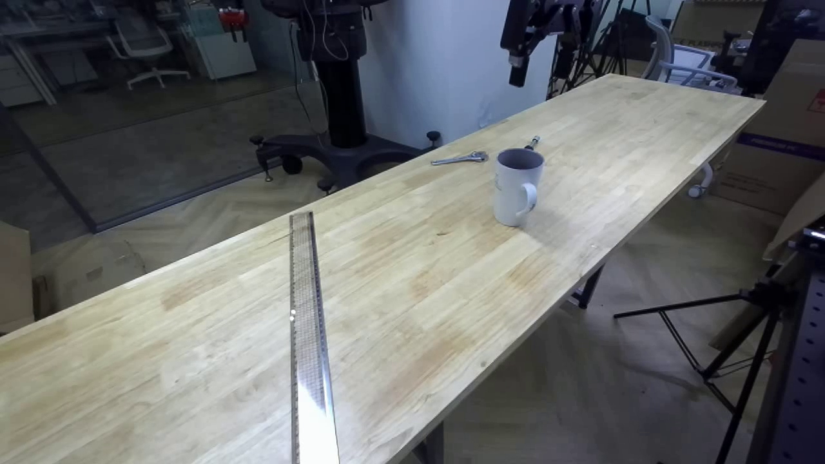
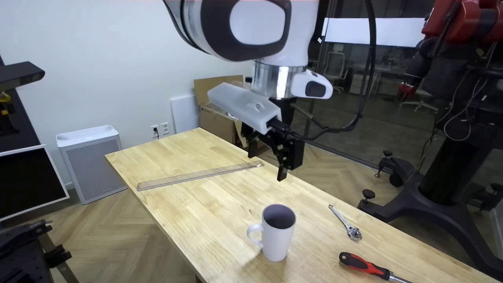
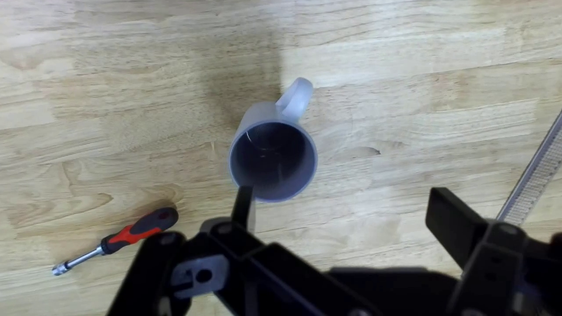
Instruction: Move the white mug backward
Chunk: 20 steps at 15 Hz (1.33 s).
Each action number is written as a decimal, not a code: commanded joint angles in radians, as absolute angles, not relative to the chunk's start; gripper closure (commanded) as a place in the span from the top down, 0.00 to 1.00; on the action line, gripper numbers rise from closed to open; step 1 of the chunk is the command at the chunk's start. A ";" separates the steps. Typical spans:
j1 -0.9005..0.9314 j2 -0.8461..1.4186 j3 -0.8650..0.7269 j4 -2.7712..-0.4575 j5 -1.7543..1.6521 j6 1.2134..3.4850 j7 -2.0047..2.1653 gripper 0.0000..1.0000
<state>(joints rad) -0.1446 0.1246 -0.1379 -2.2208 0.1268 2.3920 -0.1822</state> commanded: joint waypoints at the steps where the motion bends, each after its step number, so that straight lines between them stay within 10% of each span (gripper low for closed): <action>1: -0.164 0.259 -0.134 -2.074 0.134 2.327 -0.181 1.00; 20: -0.105 0.537 -0.143 -1.863 0.071 2.229 0.249 1.00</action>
